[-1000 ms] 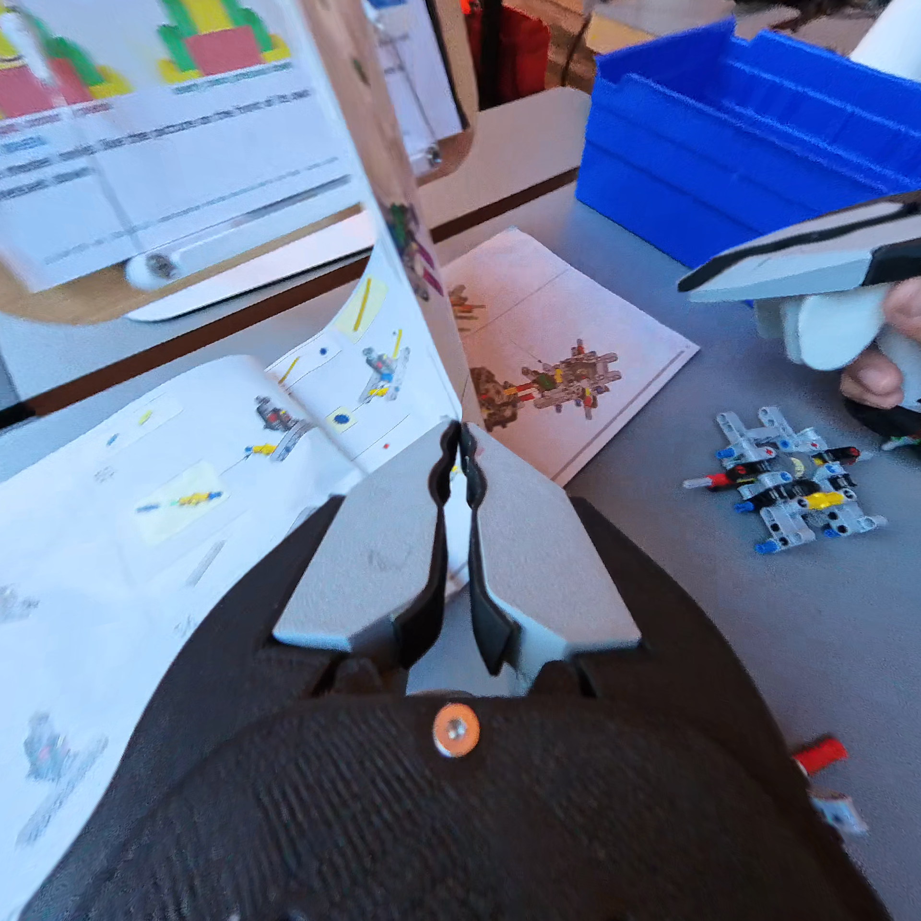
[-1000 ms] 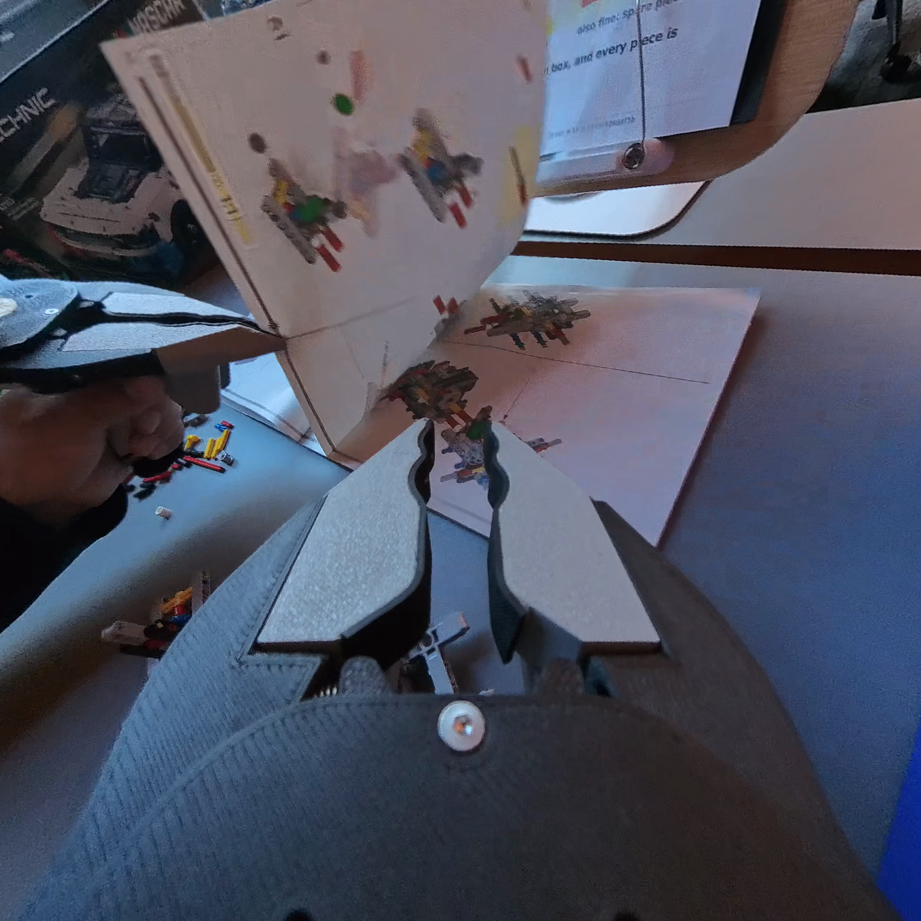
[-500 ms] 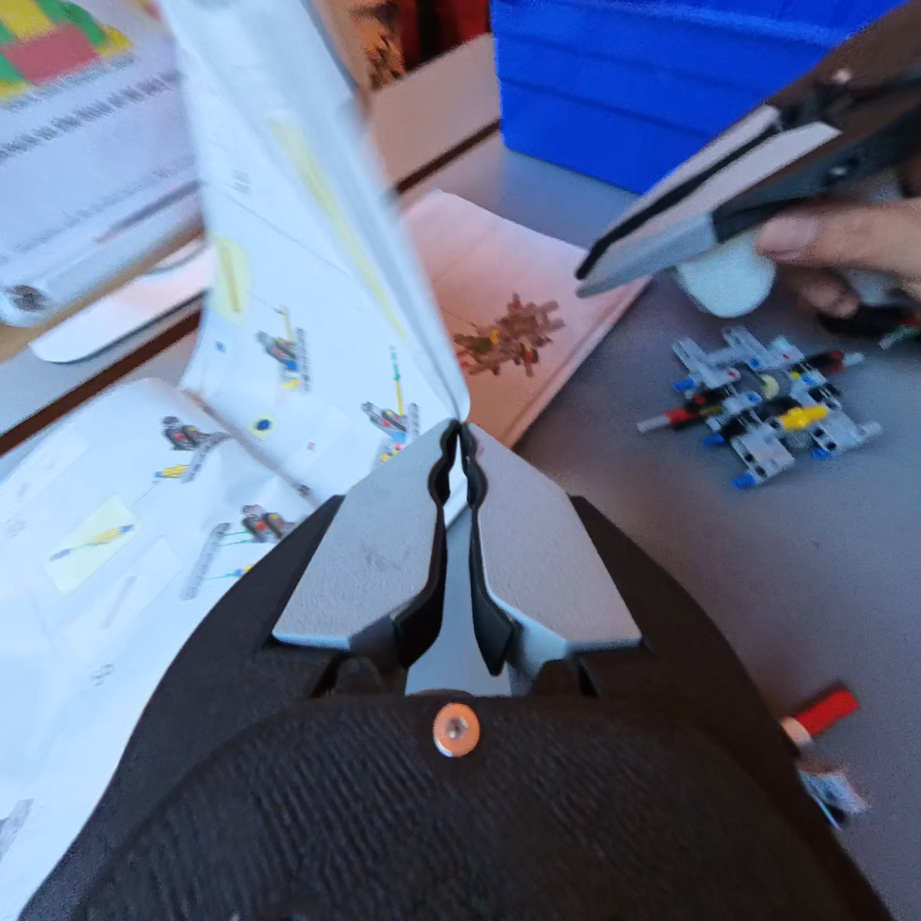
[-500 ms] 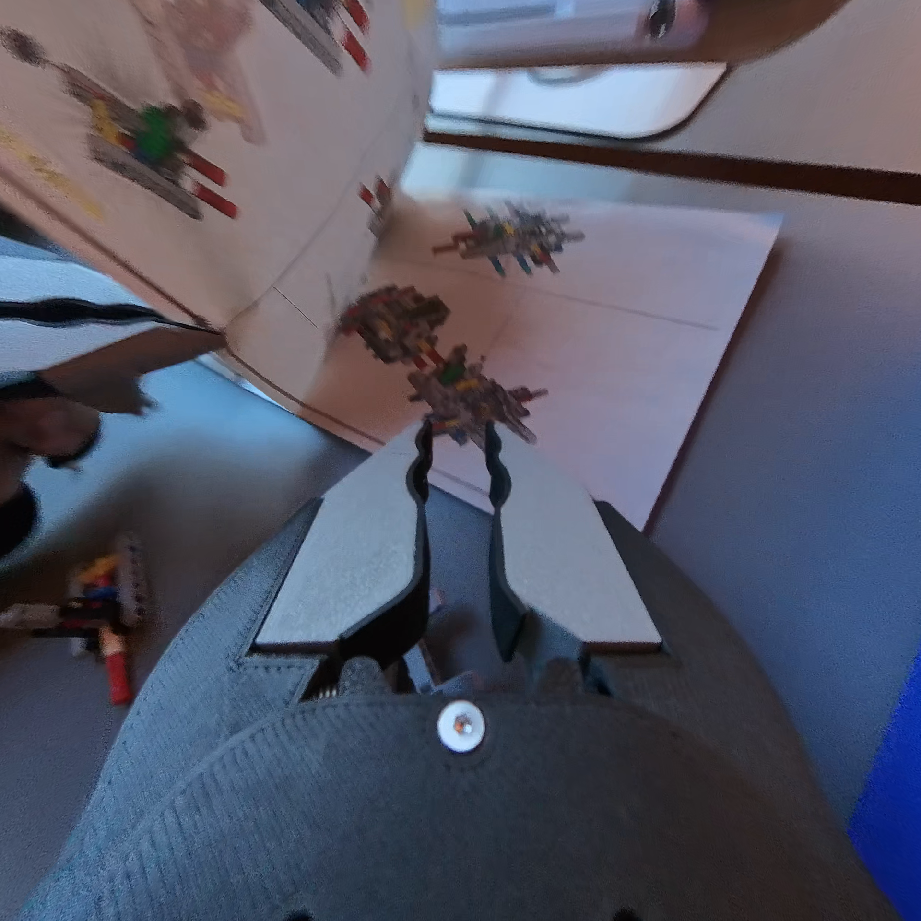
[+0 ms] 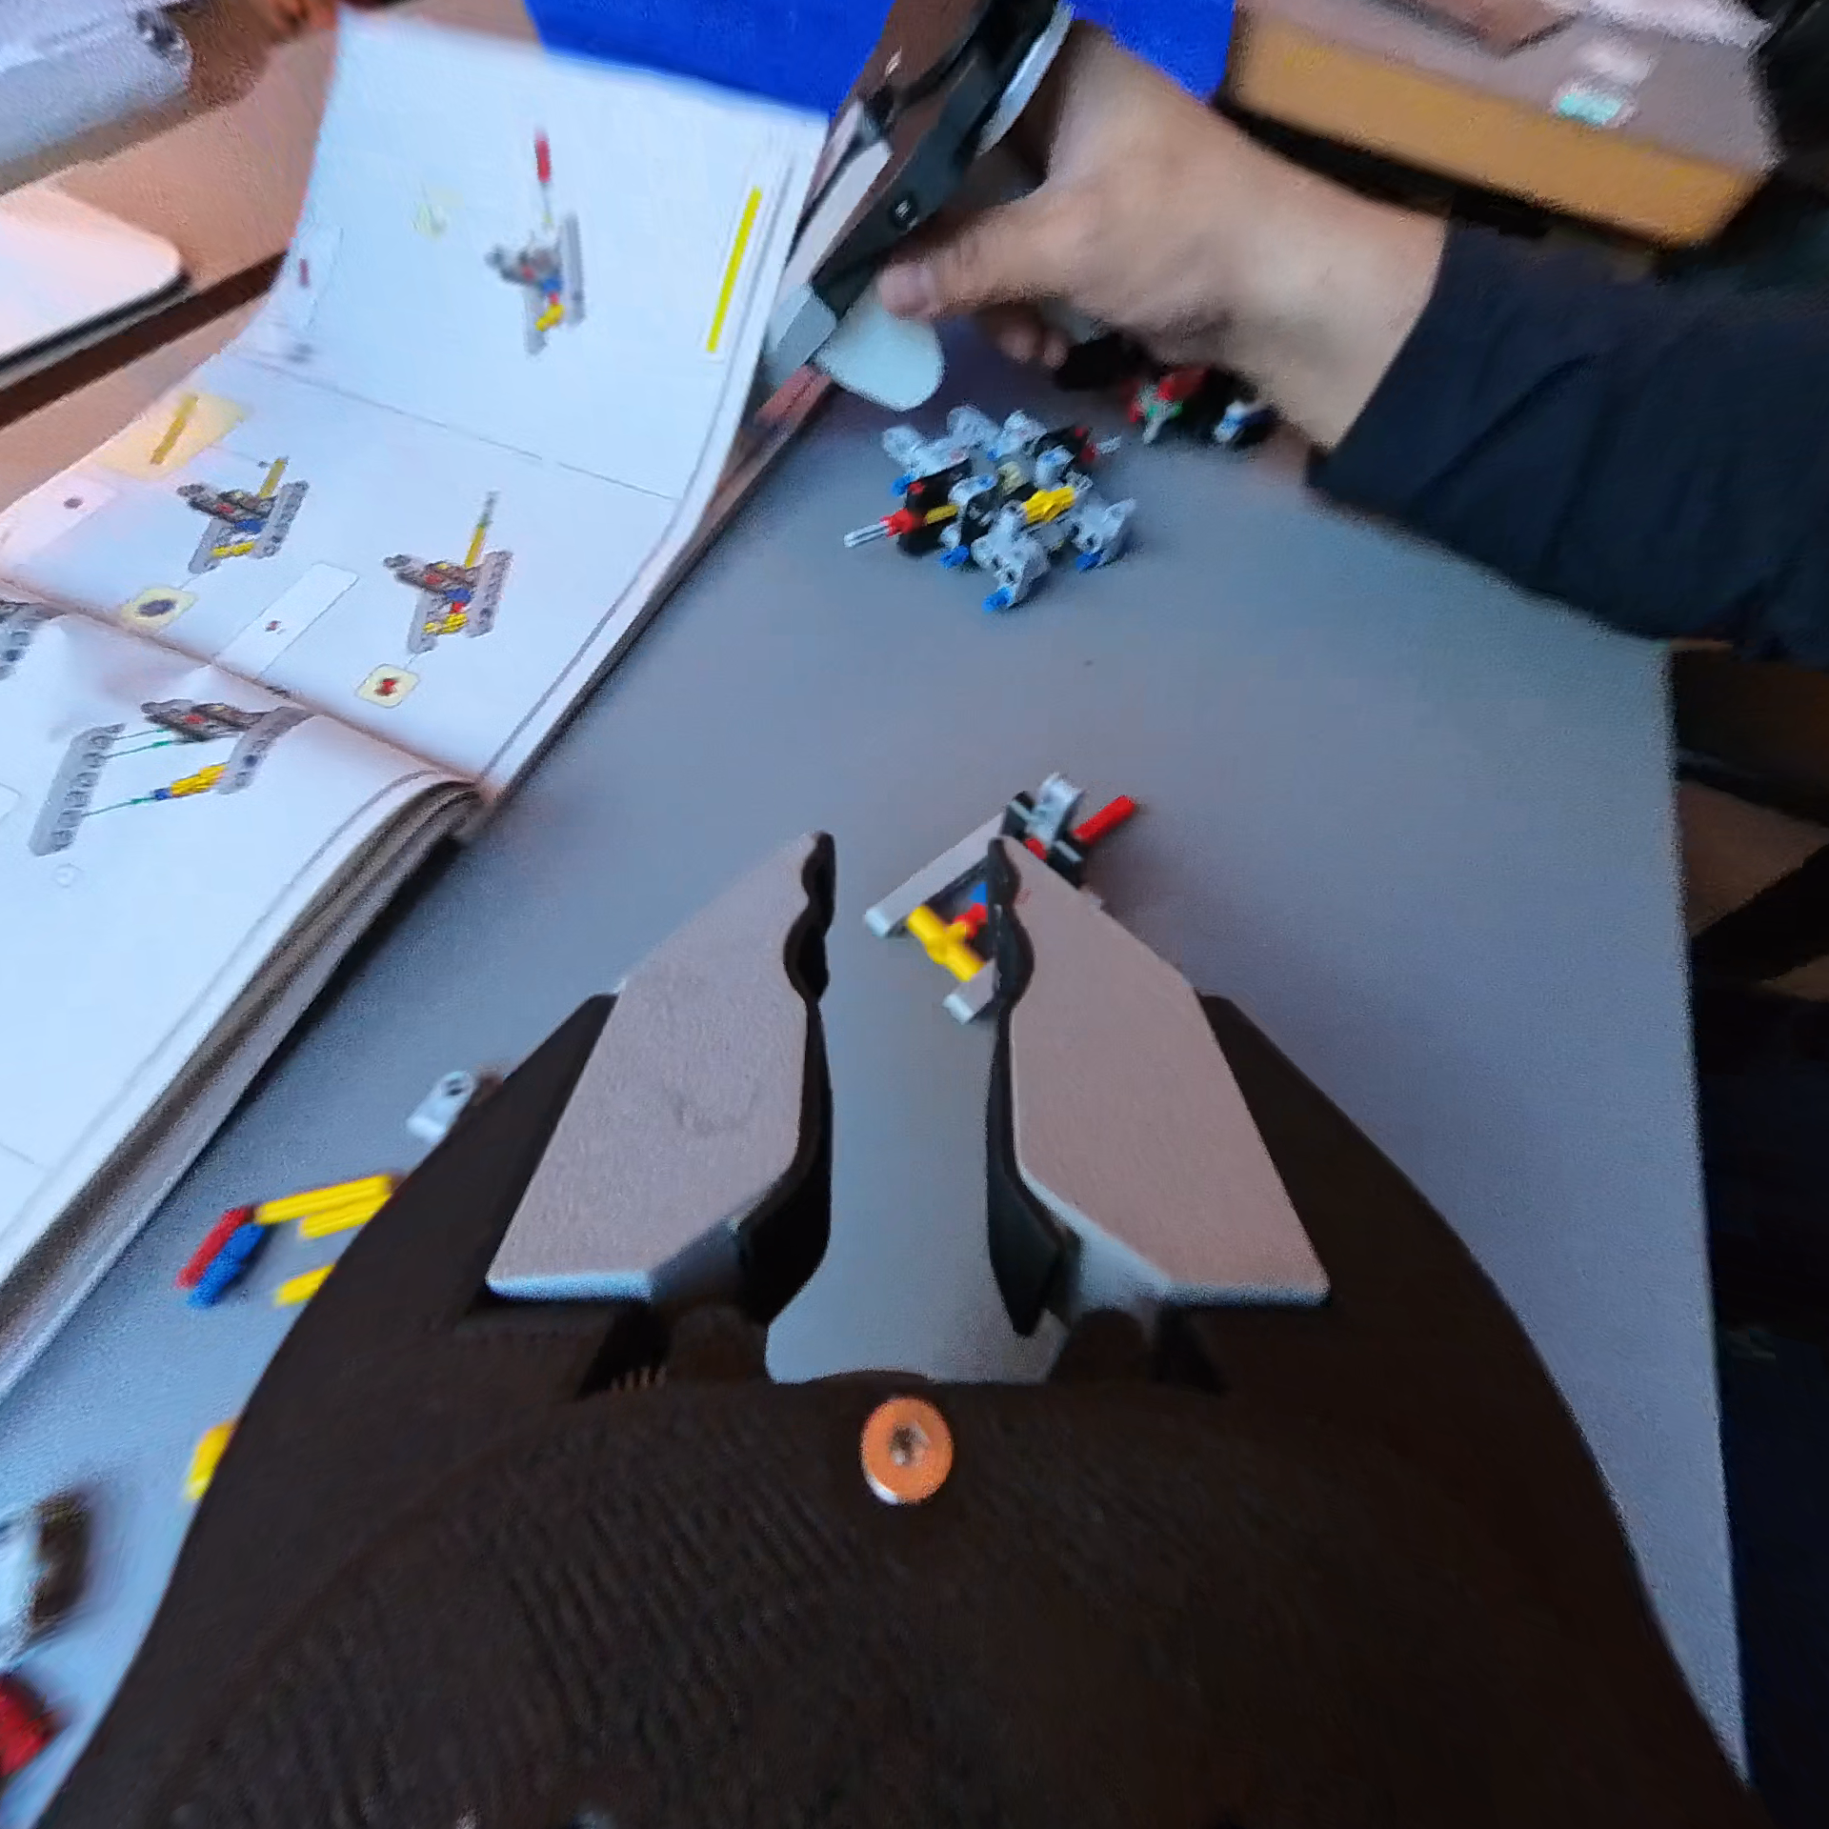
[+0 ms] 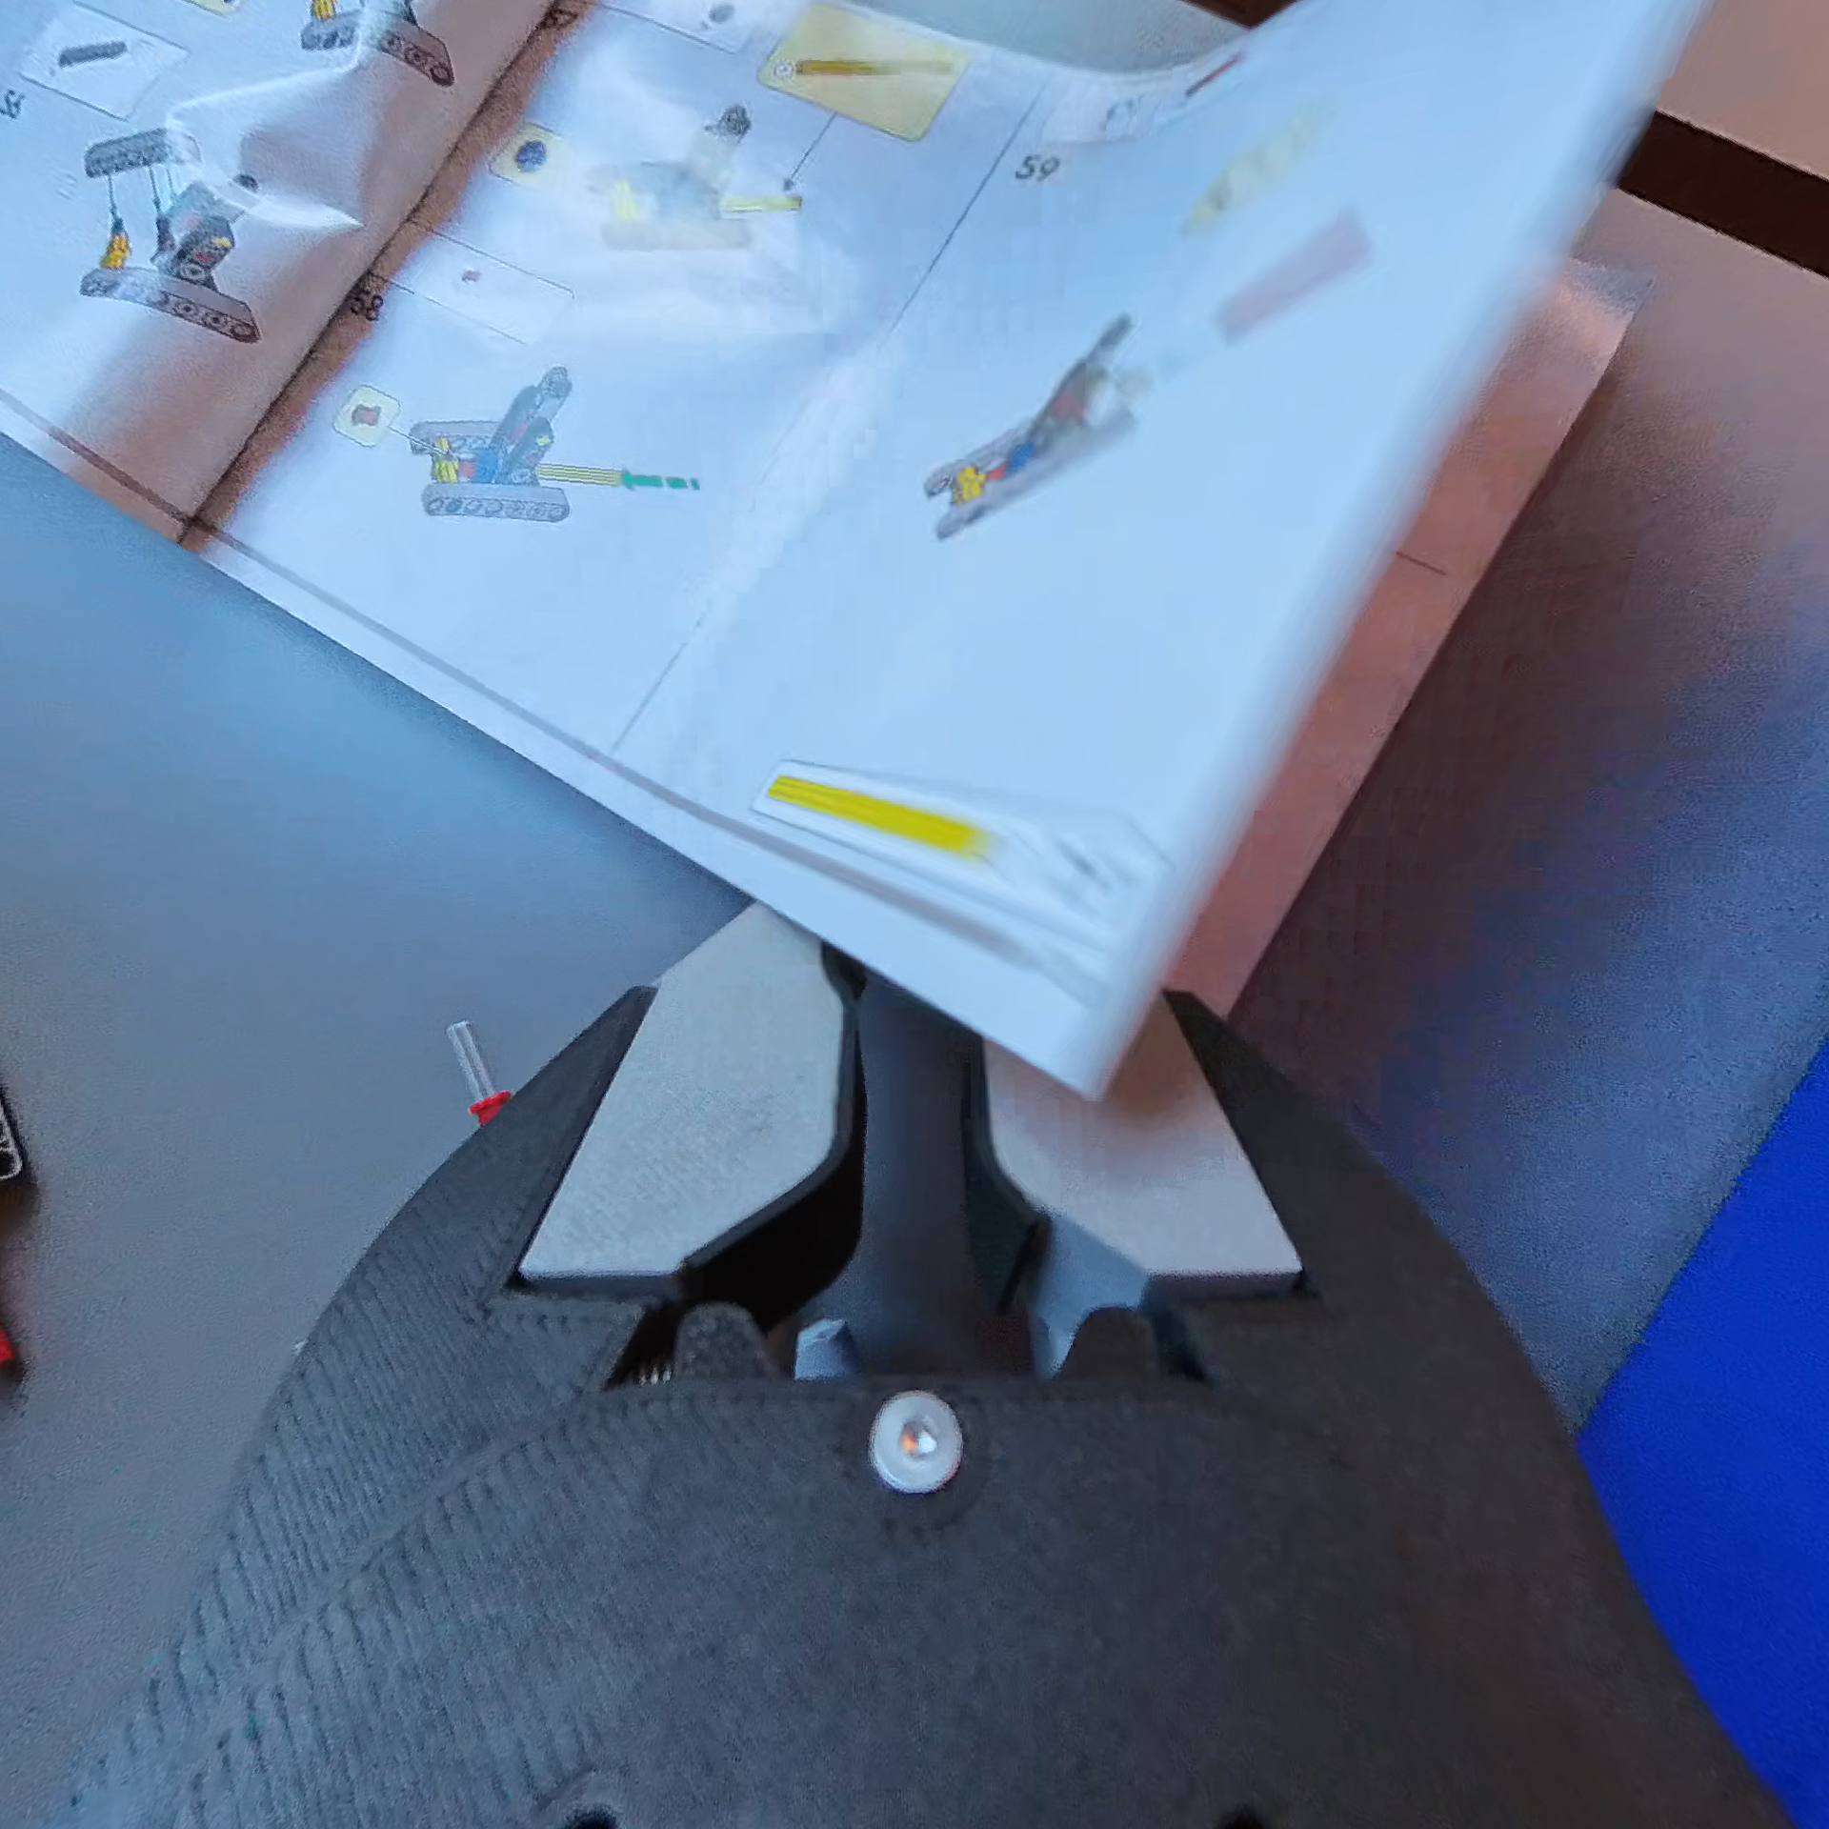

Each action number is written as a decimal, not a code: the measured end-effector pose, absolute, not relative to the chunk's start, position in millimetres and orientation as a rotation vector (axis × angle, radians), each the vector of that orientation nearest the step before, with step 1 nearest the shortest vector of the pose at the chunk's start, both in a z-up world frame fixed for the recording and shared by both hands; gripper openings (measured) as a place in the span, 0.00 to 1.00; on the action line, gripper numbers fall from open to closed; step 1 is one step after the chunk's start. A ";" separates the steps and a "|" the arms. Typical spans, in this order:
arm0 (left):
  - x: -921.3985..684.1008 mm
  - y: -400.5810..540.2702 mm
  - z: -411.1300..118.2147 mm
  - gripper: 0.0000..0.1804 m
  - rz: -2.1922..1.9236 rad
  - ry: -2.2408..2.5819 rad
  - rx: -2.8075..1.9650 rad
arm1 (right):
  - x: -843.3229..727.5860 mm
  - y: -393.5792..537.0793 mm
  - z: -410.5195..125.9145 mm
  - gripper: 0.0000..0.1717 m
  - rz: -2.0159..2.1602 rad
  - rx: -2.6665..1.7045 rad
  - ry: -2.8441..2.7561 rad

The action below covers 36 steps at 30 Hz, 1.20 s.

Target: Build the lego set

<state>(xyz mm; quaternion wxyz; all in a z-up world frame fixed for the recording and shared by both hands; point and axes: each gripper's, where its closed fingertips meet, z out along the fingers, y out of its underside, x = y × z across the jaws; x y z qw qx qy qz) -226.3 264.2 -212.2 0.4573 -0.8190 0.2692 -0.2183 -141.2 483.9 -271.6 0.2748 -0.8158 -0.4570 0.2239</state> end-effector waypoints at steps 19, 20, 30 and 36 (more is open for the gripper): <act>-211.7 265.3 -208.2 0.19 -0.935 0.513 -1.962 | -138.3 486.8 -273.4 0.01 0.652 -2.138 -1.203; -214.0 266.5 -209.0 0.19 -0.932 0.503 -1.965 | -138.1 487.2 -273.6 0.01 0.644 -2.136 -1.204; -221.0 268.7 -210.8 0.19 -0.942 0.483 -1.975 | -137.7 488.8 -273.7 0.00 0.660 -2.147 -1.192; -245.9 276.3 -200.0 0.18 -0.858 0.417 -1.960 | -141.4 483.1 -271.1 0.03 0.786 -2.185 -1.165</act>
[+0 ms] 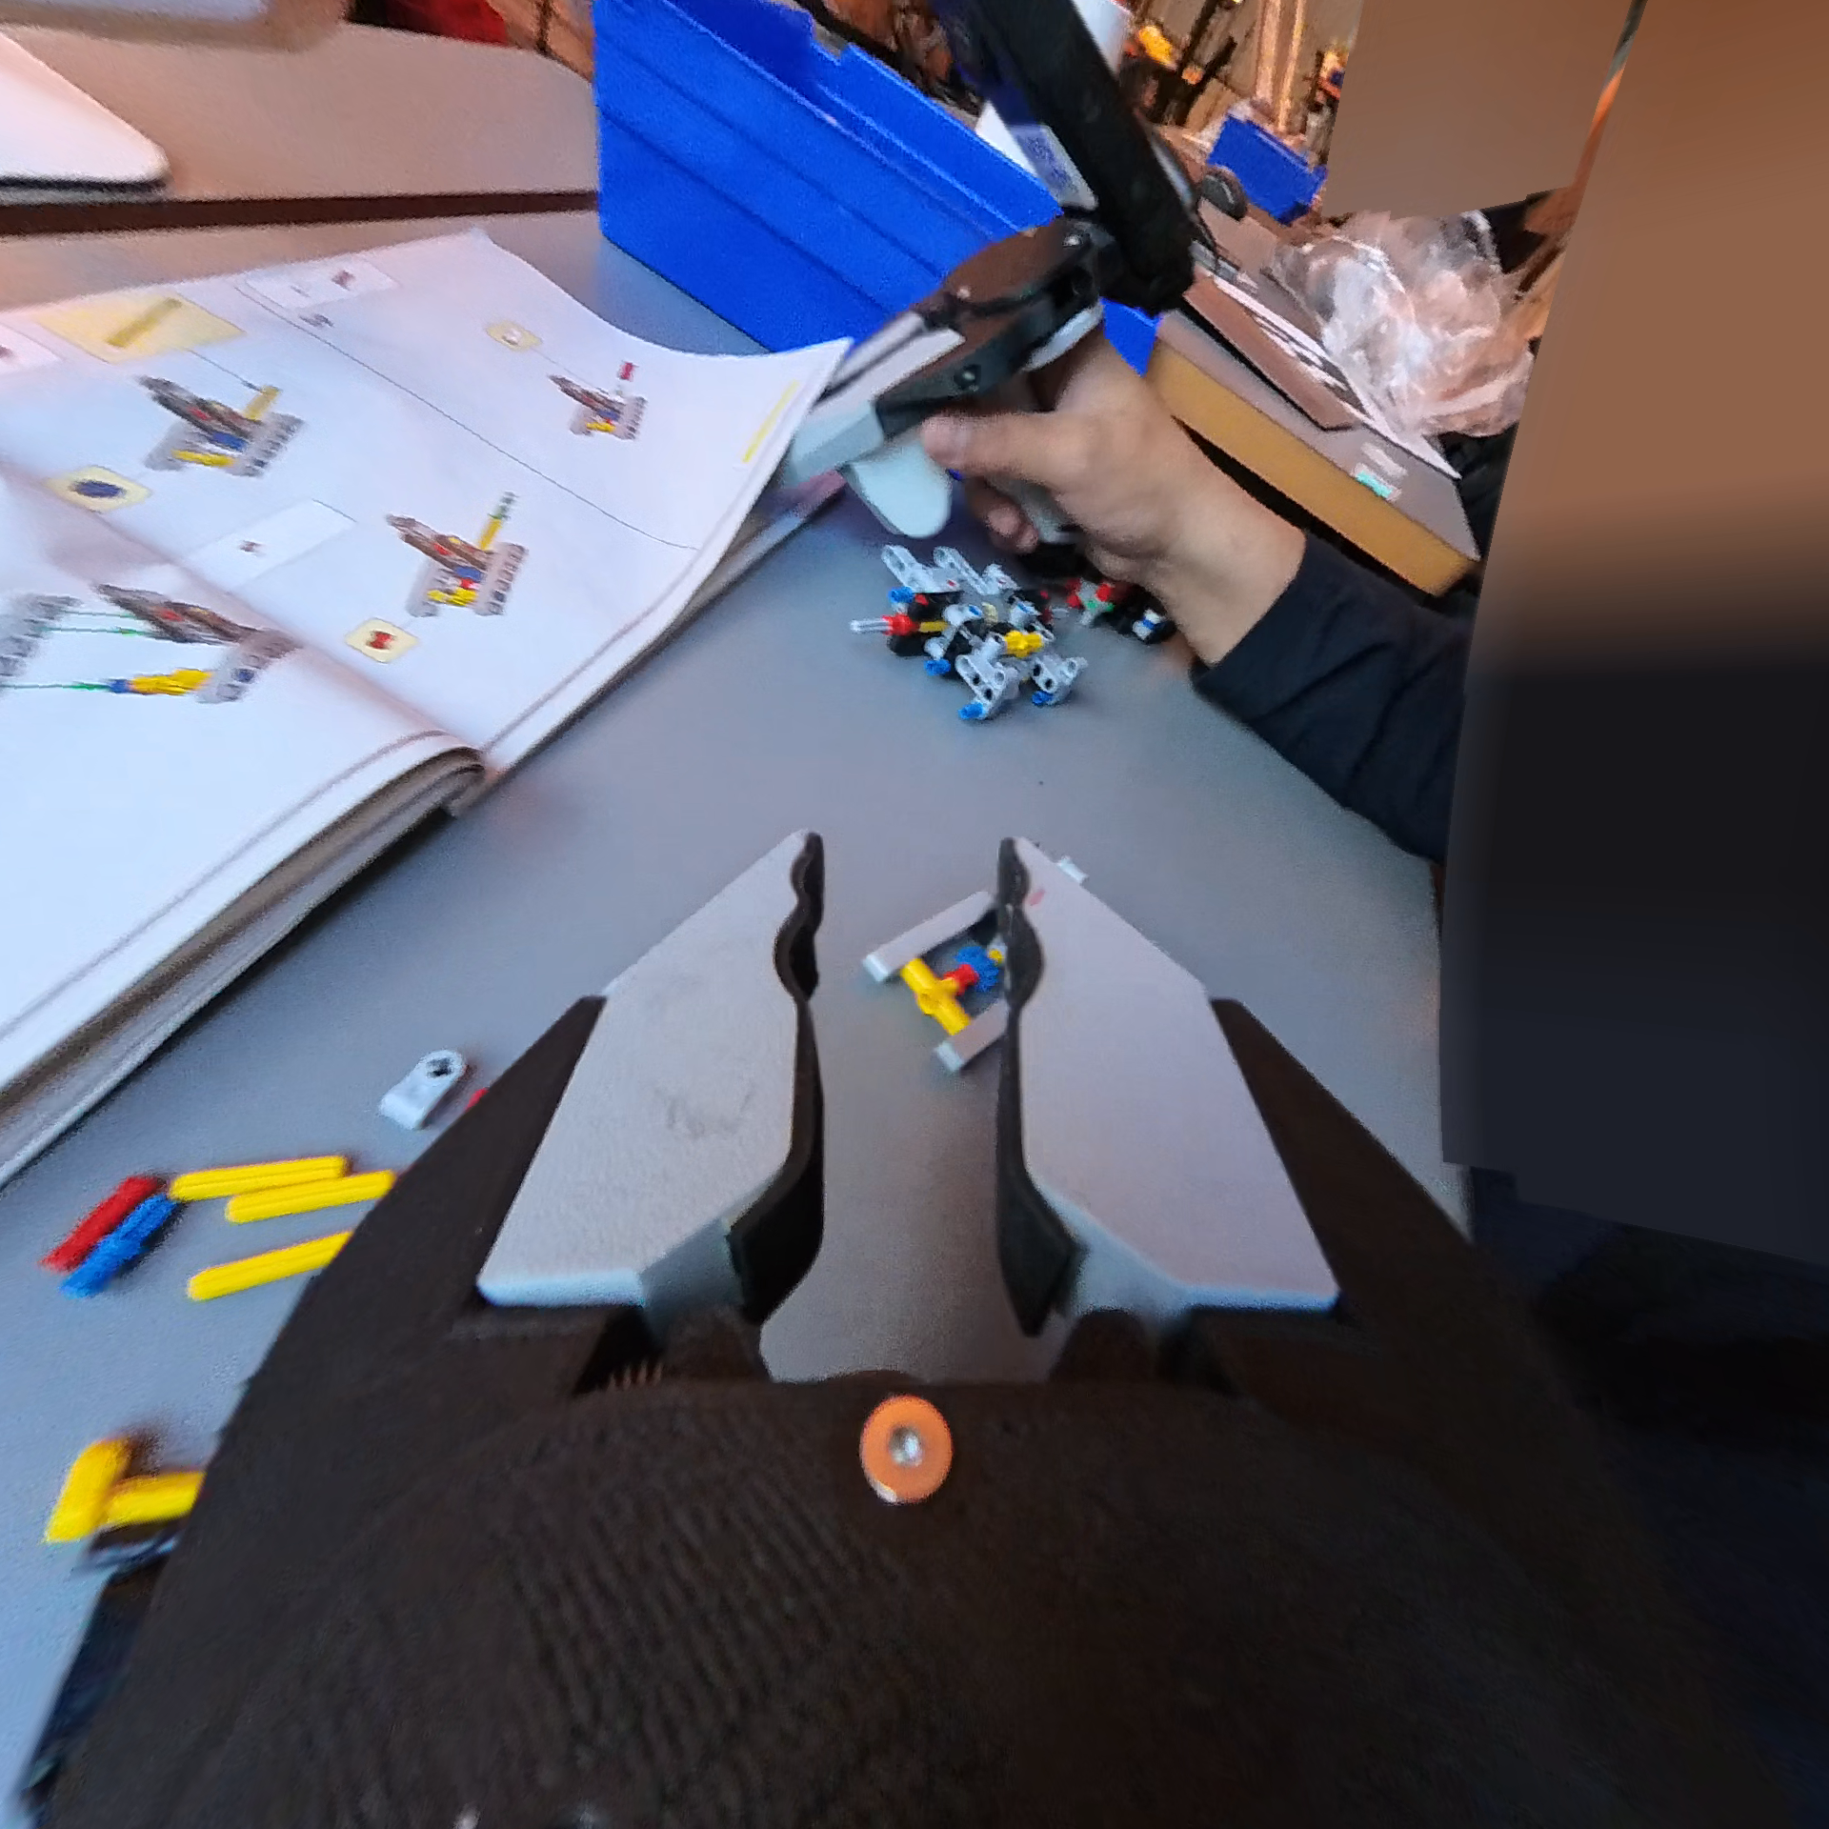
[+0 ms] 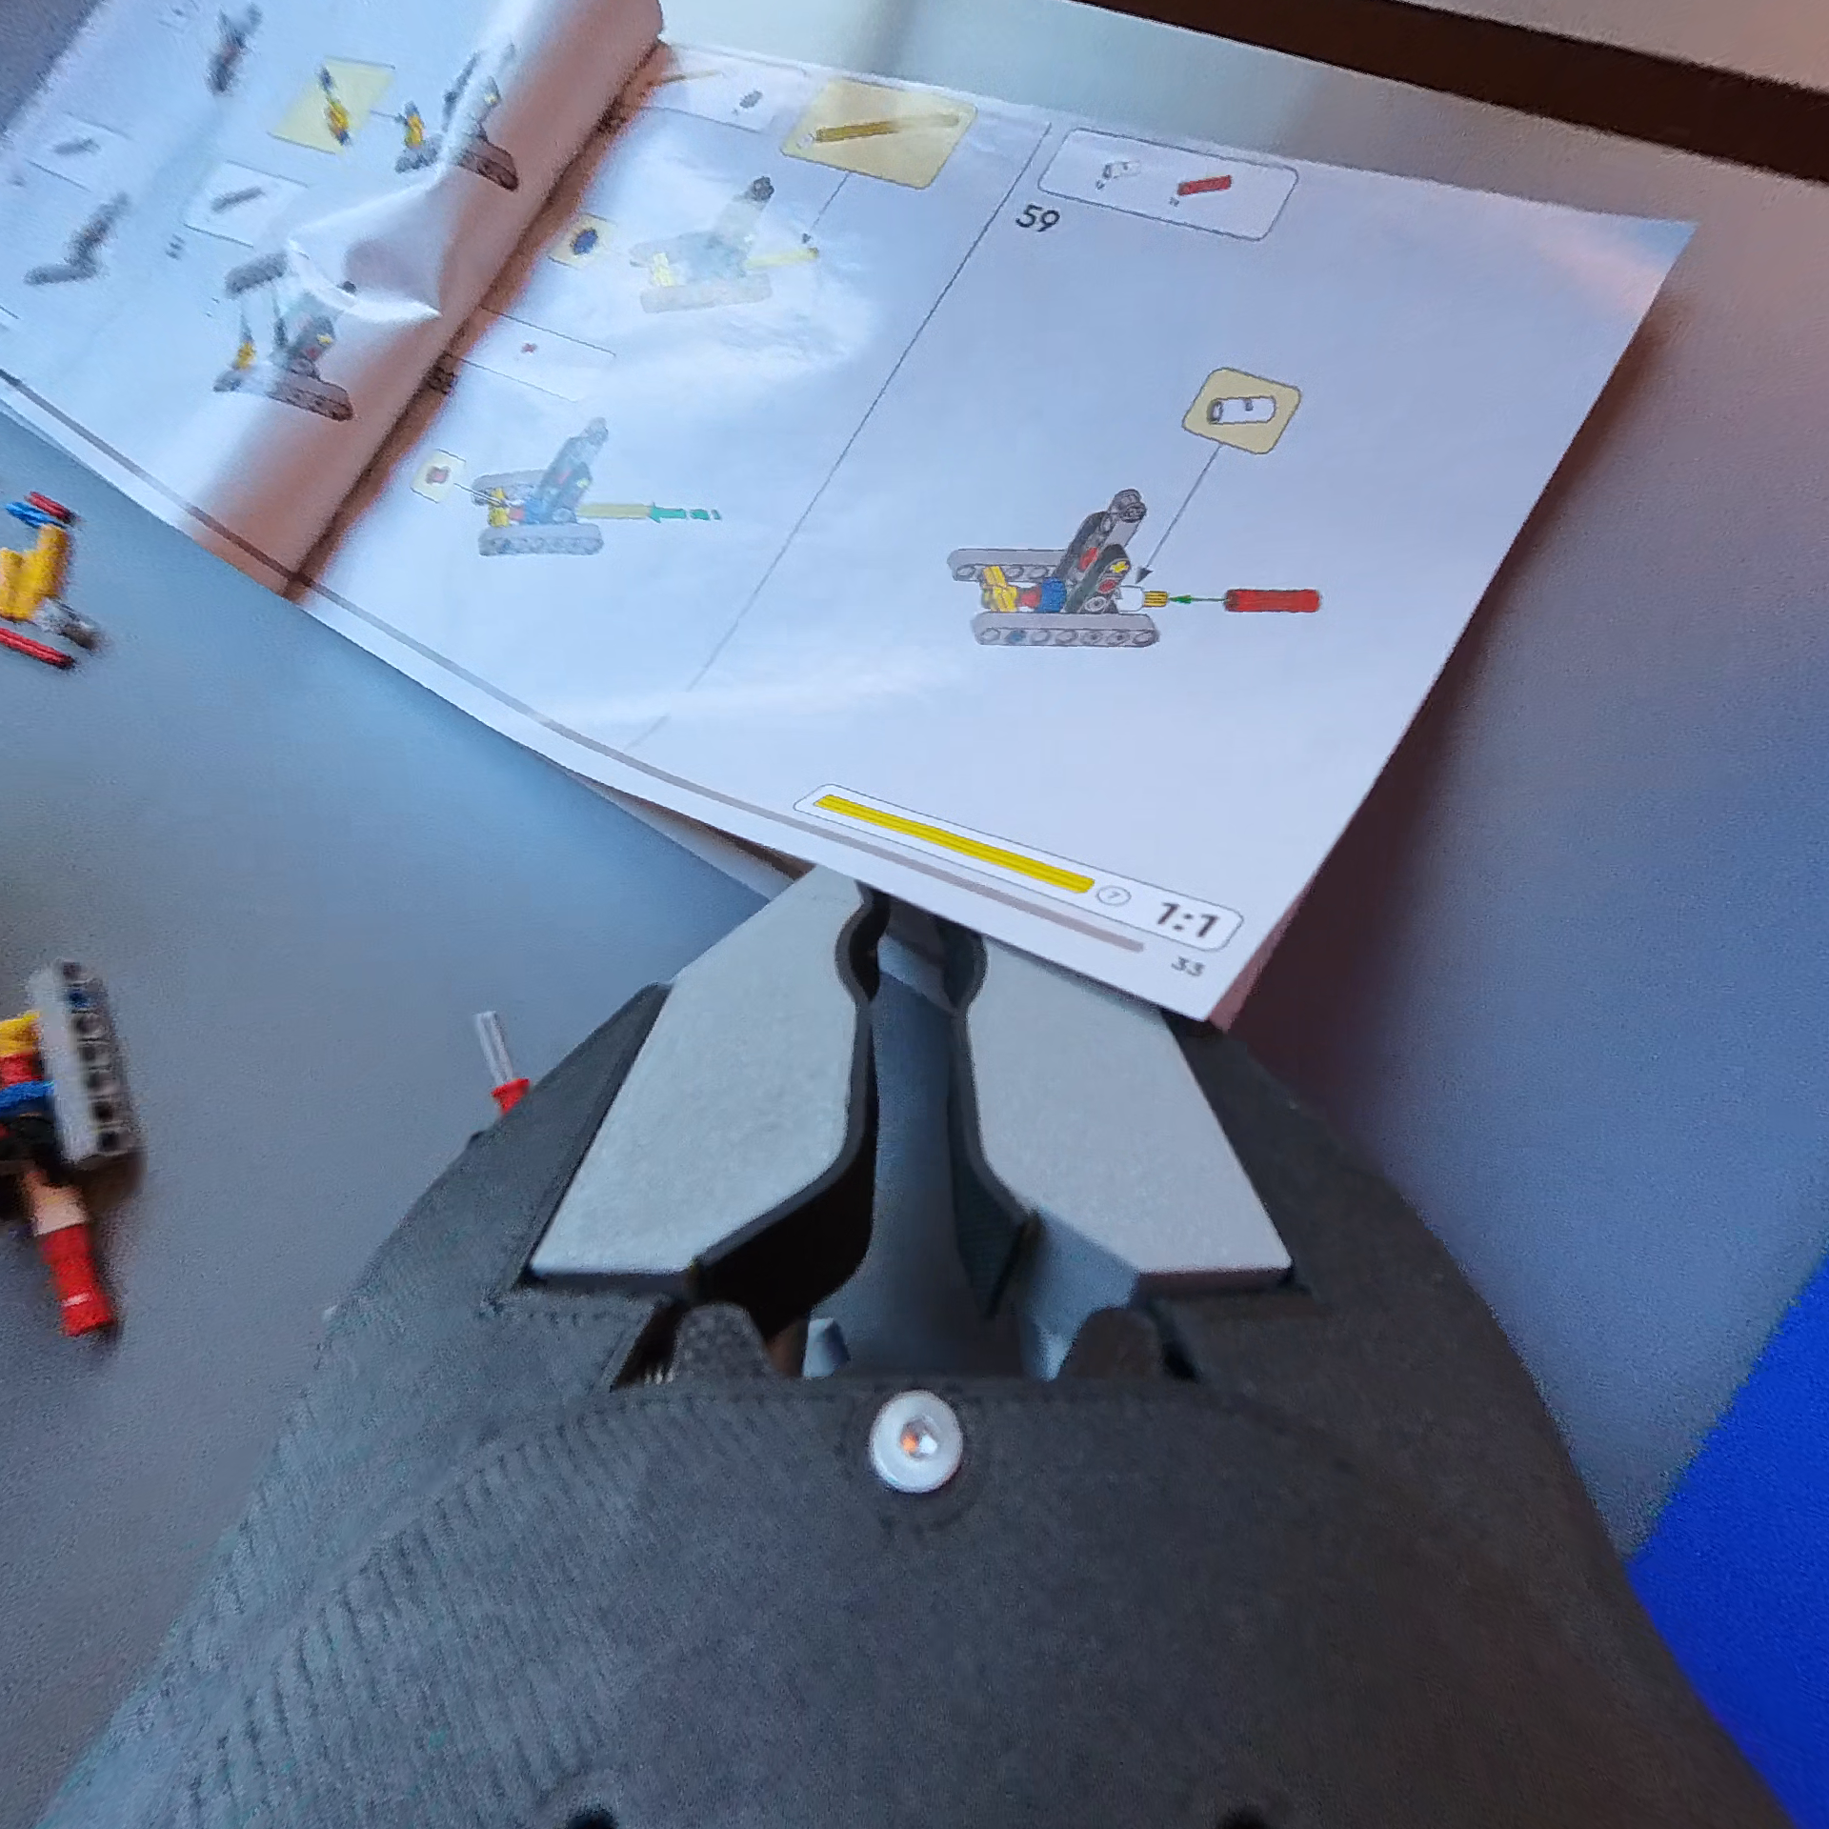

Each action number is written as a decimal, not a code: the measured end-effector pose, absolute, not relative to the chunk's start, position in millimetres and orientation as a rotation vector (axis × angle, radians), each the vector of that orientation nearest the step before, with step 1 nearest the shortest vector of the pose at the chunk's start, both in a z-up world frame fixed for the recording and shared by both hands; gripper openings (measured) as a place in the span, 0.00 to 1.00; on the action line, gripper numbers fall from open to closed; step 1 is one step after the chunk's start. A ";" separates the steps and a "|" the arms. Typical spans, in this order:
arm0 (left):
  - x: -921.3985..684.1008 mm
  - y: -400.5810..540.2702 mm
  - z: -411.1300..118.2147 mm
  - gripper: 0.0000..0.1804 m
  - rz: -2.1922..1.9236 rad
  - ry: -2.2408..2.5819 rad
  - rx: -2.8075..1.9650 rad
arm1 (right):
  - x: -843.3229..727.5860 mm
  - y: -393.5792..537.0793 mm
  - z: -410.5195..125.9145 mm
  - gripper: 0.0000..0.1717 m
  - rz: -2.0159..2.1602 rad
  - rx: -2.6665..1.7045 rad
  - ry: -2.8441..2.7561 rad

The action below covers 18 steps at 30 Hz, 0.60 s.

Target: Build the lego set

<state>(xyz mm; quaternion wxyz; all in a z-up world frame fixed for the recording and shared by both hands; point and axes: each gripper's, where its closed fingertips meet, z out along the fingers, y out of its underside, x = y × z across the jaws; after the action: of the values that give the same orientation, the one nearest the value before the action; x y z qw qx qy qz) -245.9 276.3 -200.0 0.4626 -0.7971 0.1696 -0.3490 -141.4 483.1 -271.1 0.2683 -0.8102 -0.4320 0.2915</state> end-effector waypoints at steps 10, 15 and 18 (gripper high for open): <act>-266.8 280.0 -188.2 0.16 -0.841 0.341 -1.924 | -160.0 470.9 -234.6 0.20 1.378 -2.161 -0.942; -270.1 281.9 -191.8 0.15 -0.810 0.345 -1.940 | -157.8 480.2 -225.9 0.17 1.395 -2.146 -0.845; -270.9 282.3 -194.7 0.15 -0.791 0.356 -1.954 | -156.2 487.5 -226.9 0.08 1.372 -2.163 -0.781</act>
<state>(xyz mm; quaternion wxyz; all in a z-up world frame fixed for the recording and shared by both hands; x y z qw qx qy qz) -270.9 282.3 -194.7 0.4809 -0.8013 0.1460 -0.3244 -156.2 487.5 -226.9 0.2299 -0.7862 -0.2838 0.4986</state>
